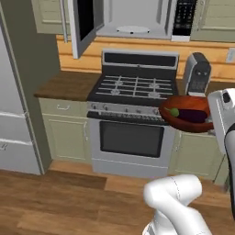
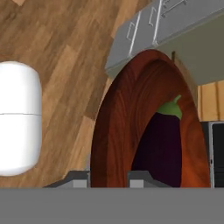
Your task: Pick the eggplant from the sink and place it in the bowl. Then pick the bowl and place it in the microwave. Then close the microwave door and press the start button.
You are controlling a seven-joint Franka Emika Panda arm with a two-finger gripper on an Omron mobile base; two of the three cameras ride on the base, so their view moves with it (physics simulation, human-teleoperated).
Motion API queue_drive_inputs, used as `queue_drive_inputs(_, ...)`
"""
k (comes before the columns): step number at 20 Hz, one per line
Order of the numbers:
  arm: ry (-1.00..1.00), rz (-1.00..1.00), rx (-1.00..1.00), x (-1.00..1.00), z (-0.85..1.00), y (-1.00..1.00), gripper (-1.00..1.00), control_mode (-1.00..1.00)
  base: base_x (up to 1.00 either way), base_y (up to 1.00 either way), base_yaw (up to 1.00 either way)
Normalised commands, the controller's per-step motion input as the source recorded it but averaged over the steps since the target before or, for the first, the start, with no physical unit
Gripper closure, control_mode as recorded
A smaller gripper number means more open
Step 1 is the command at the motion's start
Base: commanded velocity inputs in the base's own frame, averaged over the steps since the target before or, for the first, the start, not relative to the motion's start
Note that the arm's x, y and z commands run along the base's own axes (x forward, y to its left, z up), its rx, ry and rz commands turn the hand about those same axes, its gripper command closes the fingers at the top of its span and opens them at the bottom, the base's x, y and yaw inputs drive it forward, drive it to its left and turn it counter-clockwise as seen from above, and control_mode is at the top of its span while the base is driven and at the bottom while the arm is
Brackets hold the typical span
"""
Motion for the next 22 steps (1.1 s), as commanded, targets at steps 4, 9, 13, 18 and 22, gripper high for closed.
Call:
queue_drive_inputs(4, 0.0, 0.0, 0.0, 0.0, 0.0, 0.0, 1.0, 1.0, 1.0, -0.4, 0.32)
queue_drive_inputs(9, 0.0, 0.0, 0.0, 0.0, 0.0, 0.0, 1.0, 1.0, 0.94, -0.35, 0.33)
queue_drive_inputs(13, 0.0, 0.0, 0.0, 0.0, 0.0, 0.0, 1.0, 1.0, 0.81, -0.08, 0.25)
queue_drive_inputs(18, 0.0, 0.0, 0.0, 0.0, 0.0, 0.0, 1.0, 1.0, 0.49, 0.0, 0.22)
queue_drive_inputs(22, 0.0, 0.0, 0.0, 0.0, 0.0, 0.0, 1.0, 1.0, 0.31, 0.0, 0.22)
